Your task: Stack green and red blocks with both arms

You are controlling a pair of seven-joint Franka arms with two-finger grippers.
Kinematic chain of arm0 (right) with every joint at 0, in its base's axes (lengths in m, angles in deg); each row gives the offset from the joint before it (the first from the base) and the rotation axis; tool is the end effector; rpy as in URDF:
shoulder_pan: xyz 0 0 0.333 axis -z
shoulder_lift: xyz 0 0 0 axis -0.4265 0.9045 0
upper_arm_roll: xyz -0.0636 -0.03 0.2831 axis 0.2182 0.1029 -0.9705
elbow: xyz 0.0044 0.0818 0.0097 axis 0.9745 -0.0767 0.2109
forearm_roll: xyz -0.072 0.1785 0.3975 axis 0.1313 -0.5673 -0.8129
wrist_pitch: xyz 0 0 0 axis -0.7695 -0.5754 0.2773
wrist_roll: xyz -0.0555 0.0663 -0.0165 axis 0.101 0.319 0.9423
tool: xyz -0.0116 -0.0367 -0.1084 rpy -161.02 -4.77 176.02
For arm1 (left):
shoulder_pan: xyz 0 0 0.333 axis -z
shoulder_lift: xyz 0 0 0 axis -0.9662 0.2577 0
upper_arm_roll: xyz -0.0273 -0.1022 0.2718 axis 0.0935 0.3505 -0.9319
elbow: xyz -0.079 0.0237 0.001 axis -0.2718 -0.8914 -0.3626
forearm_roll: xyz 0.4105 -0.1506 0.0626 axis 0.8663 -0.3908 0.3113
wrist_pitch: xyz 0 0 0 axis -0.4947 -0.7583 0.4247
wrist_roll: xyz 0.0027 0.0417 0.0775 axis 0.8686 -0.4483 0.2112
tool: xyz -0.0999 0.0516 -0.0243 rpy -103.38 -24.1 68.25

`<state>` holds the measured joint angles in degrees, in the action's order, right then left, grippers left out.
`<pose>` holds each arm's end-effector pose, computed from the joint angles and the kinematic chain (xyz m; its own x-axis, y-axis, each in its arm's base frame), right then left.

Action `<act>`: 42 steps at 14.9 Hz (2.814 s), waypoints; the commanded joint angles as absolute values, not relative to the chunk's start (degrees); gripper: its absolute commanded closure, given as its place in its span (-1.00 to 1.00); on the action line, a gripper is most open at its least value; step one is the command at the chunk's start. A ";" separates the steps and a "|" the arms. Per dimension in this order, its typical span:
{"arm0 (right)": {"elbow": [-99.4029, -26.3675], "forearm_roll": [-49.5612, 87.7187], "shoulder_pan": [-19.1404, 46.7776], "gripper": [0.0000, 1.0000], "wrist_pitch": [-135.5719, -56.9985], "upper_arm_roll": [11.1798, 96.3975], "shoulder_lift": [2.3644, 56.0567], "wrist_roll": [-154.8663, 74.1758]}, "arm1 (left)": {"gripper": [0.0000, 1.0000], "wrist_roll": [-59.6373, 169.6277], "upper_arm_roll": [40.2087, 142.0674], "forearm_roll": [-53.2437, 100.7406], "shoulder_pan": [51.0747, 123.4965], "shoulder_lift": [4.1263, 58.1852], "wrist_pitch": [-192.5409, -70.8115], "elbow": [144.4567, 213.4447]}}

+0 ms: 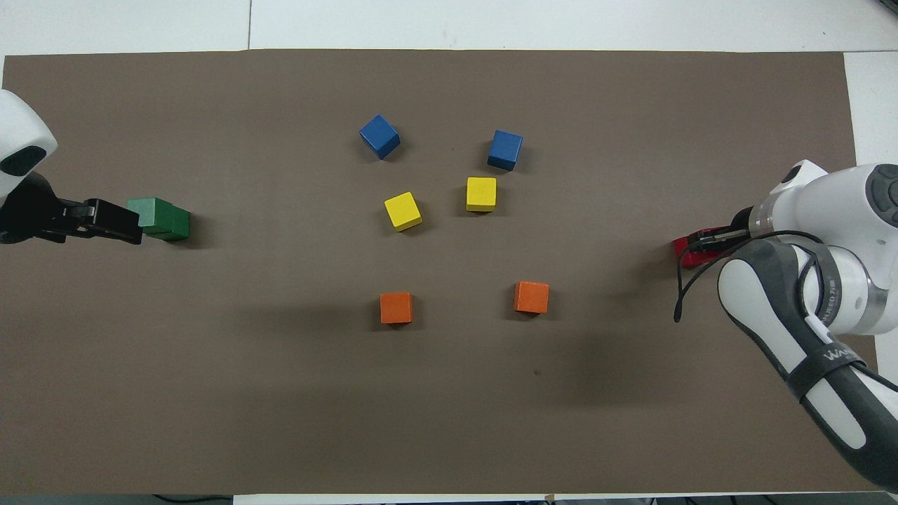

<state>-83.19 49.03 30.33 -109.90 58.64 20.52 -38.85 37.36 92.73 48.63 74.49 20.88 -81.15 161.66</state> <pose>0.5878 -0.0277 0.2811 0.9937 0.1117 0.0110 0.1118 -0.9937 -0.0115 0.5953 -0.0429 0.5757 0.9919 -0.1086 -0.0652 -0.1083 -0.9941 0.0080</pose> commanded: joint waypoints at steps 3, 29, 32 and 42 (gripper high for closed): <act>-82.62 50.20 30.34 1.00 -110.61 58.44 21.16 -40.52 | -1.00 37.71 93.21 49.41 74.10 20.57 -80.13 161.77; -80.17 50.11 31.05 -1.00 -108.07 58.44 20.64 -42.71 | -1.00 37.71 93.12 49.41 74.10 20.04 -79.95 162.13; -72.98 49.32 30.43 -1.00 -100.18 58.09 18.97 -44.91 | -1.00 37.71 93.12 49.41 74.19 20.04 -79.95 162.13; -54.52 48.97 30.16 -1.00 -70.84 58.44 8.06 -47.64 | -1.00 37.71 93.12 49.41 74.19 20.04 -79.95 162.13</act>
<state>-59.94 48.96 29.16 -77.06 57.95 6.42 -47.16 37.36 92.83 48.63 74.48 20.88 -80.62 161.74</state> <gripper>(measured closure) 0.000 0.000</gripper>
